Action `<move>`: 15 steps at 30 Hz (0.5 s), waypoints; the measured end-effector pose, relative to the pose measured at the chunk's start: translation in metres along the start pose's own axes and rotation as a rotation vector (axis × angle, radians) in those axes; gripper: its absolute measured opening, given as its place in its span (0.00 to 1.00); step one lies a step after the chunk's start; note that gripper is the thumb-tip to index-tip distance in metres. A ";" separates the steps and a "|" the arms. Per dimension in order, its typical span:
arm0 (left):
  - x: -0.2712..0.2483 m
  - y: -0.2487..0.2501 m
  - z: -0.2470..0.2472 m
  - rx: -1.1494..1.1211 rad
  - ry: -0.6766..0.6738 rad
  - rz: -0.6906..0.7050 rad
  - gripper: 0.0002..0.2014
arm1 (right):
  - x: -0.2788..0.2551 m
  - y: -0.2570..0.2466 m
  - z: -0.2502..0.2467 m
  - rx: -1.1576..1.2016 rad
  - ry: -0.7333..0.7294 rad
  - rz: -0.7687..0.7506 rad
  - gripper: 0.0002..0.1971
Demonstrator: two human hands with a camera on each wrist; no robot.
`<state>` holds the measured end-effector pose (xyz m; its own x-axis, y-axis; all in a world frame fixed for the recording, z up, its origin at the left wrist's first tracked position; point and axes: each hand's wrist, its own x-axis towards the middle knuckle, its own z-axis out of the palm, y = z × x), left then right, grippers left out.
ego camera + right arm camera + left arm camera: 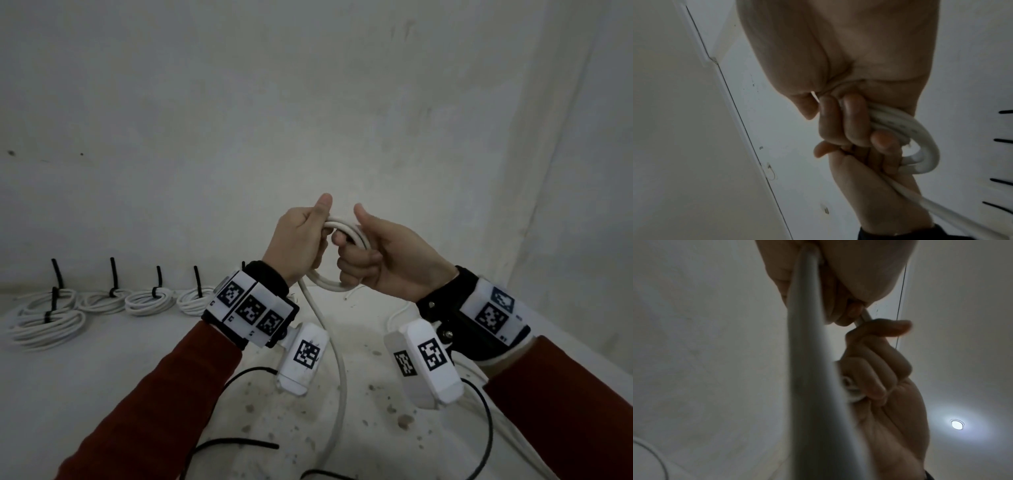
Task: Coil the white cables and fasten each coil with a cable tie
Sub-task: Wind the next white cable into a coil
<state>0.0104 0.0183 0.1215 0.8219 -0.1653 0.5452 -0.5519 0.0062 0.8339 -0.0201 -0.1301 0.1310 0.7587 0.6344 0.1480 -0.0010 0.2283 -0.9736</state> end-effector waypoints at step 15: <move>-0.016 -0.007 0.007 -0.013 -0.060 -0.090 0.06 | 0.008 -0.026 -0.016 0.329 0.256 -0.343 0.21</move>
<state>-0.0002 0.0139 0.1063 0.8577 -0.2247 0.4624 -0.4744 0.0010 0.8803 -0.0042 -0.1427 0.1545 0.8858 0.2916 0.3610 0.1023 0.6362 -0.7647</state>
